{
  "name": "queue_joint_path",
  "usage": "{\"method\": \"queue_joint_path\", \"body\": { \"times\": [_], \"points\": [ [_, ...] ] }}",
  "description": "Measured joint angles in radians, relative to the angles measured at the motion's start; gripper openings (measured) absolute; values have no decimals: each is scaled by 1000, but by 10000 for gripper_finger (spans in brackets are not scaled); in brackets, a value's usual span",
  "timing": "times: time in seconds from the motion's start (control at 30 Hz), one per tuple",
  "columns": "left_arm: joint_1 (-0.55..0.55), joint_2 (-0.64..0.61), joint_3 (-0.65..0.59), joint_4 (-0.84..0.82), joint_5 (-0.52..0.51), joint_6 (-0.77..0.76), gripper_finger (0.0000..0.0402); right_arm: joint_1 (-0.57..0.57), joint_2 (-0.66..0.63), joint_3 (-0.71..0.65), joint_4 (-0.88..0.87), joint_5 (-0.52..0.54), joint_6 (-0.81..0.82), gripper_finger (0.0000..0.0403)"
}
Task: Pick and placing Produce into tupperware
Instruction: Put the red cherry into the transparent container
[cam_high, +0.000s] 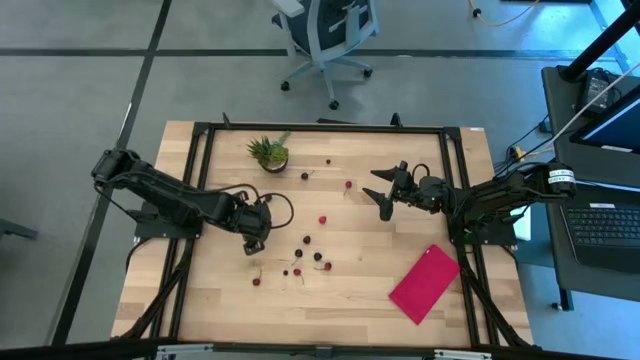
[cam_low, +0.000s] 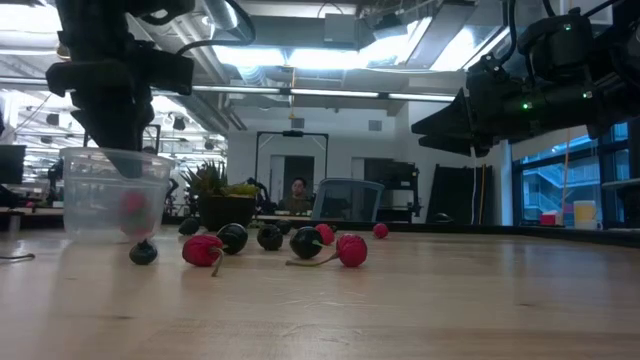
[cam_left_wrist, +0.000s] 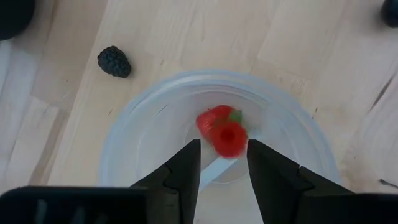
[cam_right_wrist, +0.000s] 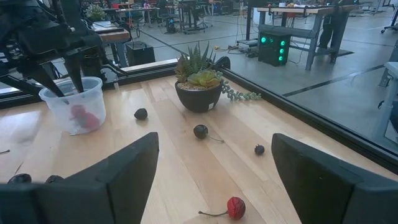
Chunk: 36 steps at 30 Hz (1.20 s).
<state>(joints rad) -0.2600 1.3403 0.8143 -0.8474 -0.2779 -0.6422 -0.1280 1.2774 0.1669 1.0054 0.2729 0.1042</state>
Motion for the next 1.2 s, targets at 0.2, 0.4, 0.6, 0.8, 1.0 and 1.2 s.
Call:
{"method": "queue_joint_path", "body": {
  "times": [0.2, 0.4, 0.6, 0.8, 1.0, 1.2],
  "points": [
    [0, 0, 0, 0, 0, -5, 125, 0, 0, 0, 0, 0, 0, 314],
    [0, -1, 2, -7, 9, -8, 164, 0, 0, 0, 0, 0, 0, 314],
    [-2, -37, 98, -133, 8, -4, 228, 0, 0, 0, 0, 0, 0, 314],
    [-33, -82, 212, -121, 16, -53, 245, 0, 0, 0, 0, 0, 0, 314],
    [-114, -72, 221, -79, 21, -245, 242, 0, 0, 0, 0, 0, 0, 314],
    [-192, 16, 221, -56, 89, -537, 241, 0, 0, 0, -1, 0, -6, 314]
  ]
}}
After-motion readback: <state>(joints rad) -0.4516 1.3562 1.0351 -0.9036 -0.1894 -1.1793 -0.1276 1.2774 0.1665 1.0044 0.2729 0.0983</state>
